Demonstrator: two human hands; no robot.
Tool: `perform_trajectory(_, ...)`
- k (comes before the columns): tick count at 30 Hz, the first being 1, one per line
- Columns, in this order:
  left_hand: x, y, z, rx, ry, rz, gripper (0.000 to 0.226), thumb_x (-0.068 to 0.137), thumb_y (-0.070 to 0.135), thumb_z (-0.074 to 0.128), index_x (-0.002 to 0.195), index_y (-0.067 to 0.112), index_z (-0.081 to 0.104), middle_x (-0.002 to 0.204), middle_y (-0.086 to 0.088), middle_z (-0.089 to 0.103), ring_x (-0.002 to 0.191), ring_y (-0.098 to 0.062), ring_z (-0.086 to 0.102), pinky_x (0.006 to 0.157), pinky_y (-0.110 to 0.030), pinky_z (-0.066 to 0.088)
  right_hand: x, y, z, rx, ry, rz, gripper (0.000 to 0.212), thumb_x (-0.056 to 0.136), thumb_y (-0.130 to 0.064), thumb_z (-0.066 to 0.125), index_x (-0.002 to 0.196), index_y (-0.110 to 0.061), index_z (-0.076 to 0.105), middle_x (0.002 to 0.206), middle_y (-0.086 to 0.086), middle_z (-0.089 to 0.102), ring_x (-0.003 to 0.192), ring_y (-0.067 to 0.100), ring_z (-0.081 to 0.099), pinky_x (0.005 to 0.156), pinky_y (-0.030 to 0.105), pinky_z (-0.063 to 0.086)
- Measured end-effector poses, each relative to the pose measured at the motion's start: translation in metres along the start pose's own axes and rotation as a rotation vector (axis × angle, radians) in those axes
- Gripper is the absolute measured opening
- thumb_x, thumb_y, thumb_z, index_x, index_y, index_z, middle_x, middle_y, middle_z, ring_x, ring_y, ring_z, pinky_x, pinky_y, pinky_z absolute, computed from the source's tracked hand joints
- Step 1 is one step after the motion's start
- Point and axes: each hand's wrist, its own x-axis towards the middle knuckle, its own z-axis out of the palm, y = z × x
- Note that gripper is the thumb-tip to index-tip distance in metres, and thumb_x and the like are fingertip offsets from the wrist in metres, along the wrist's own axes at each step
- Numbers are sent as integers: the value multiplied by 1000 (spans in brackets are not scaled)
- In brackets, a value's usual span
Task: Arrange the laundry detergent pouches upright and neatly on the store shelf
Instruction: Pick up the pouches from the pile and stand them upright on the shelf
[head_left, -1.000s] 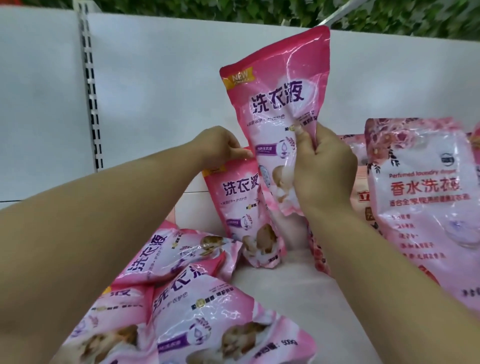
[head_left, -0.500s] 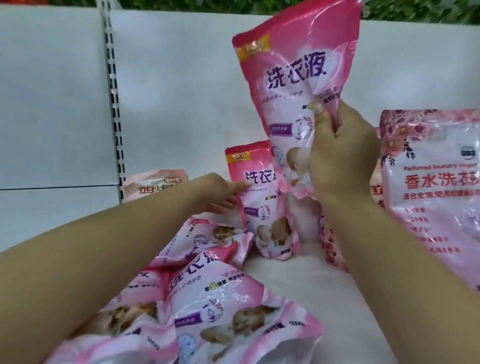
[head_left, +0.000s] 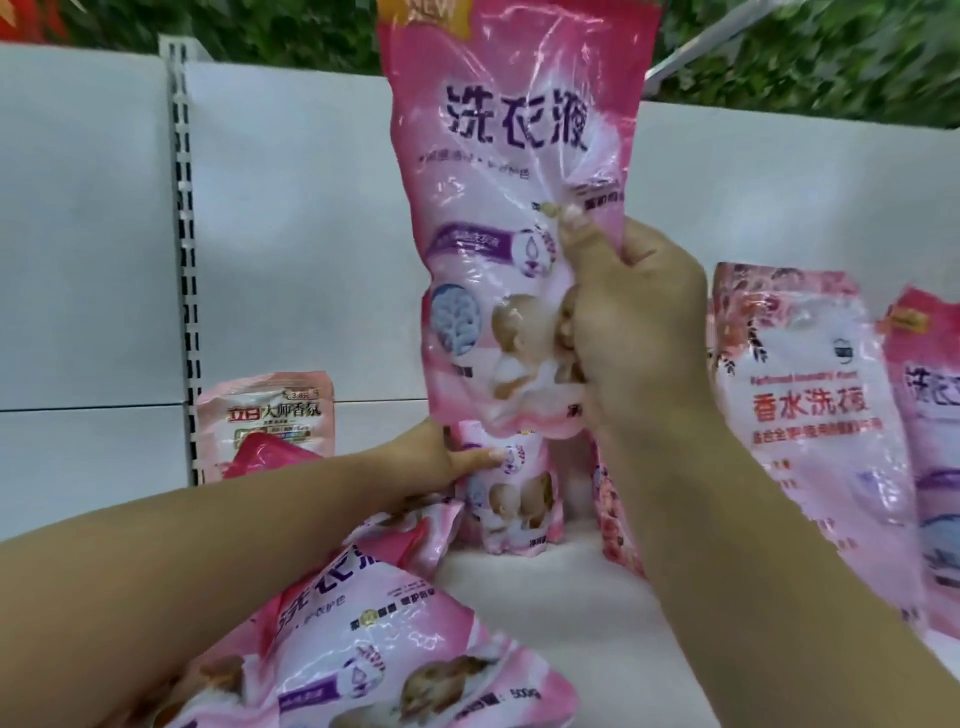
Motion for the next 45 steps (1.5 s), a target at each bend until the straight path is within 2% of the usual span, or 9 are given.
perform_trajectory(5, 1, 1, 7, -55, 33, -7, 25, 78, 36, 70, 67, 22, 53, 57, 12, 50, 51, 2, 46, 43, -6, 34, 0, -19, -11, 3, 58, -230, 31, 93, -18, 55, 61, -16, 53, 48, -1, 41, 41, 13, 36, 39, 24, 31)
perform_trajectory(13, 5, -5, 10, -149, 84, -26, 19, 75, 28, 76, 84, 16, 64, 77, 3, 65, 58, 4, 54, 44, -2, 36, 14, -18, -33, 75, 6, 16, 23, 92, -24, 56, 79, -5, 60, 66, 17, 43, 56, 29, 39, 55, 39, 38)
perform_trajectory(17, -3, 2, 8, -282, -3, -74, 16, 76, 27, 75, 73, 16, 64, 44, 11, 58, 35, 2, 49, 38, -11, 35, 9, -9, -27, -19, -8, 47, 34, 92, -25, 56, 60, -13, 53, 44, 2, 40, 38, 17, 36, 42, 21, 36)
perform_trajectory(23, -12, 16, 10, -202, -111, 74, 14, 80, 7, 70, 73, 11, 58, 48, 7, 63, 44, 12, 54, 44, -7, 39, 8, -6, -24, -34, 9, 77, 38, 91, -26, 57, 56, -16, 47, 36, -7, 31, 32, 9, 30, 37, 15, 30)
perform_trajectory(25, -7, 11, 11, -115, -53, 82, 24, 77, 8, 72, 75, -9, 55, 51, -7, 59, 42, 12, 49, 58, -14, 45, 10, -6, -25, 51, 4, 105, 35, 90, -26, 58, 58, -16, 49, 37, -6, 31, 38, 17, 34, 42, 23, 35)
perform_trajectory(29, 1, -2, 9, -107, 34, 37, 23, 70, 20, 80, 81, 19, 60, 70, 13, 59, 64, 2, 55, 50, -1, 38, 13, -7, -28, 133, -16, 100, 26, 89, -26, 60, 67, -13, 55, 52, 10, 31, 58, 29, 33, 52, 42, 36)
perform_trajectory(36, -12, 14, 9, -238, -77, 43, 20, 86, 18, 65, 71, 22, 52, 60, 15, 54, 52, 3, 56, 44, -2, 37, 10, -2, -28, 89, -50, 62, 23, 90, -25, 59, 77, -6, 59, 58, 12, 37, 58, 31, 39, 50, 54, 41)
perform_trajectory(42, -21, 17, -13, -300, -161, -189, 30, 89, 7, 58, 59, 11, 55, 55, -3, 49, 52, -16, 42, 45, -23, 35, -10, 13, -14, -74, -38, -11, 31, 91, -27, 56, 59, -25, 55, 47, -1, 31, 42, 13, 28, 40, 19, 29)
perform_trajectory(45, -25, 17, -50, -499, -129, -178, 16, 90, 20, 57, 89, 4, 60, 77, -5, 66, 69, -13, 61, 67, -20, 51, -17, 29, -6, -115, -47, 43, 29, 91, -29, 54, 64, -20, 57, 47, -7, 31, 45, 9, 27, 43, 20, 27)
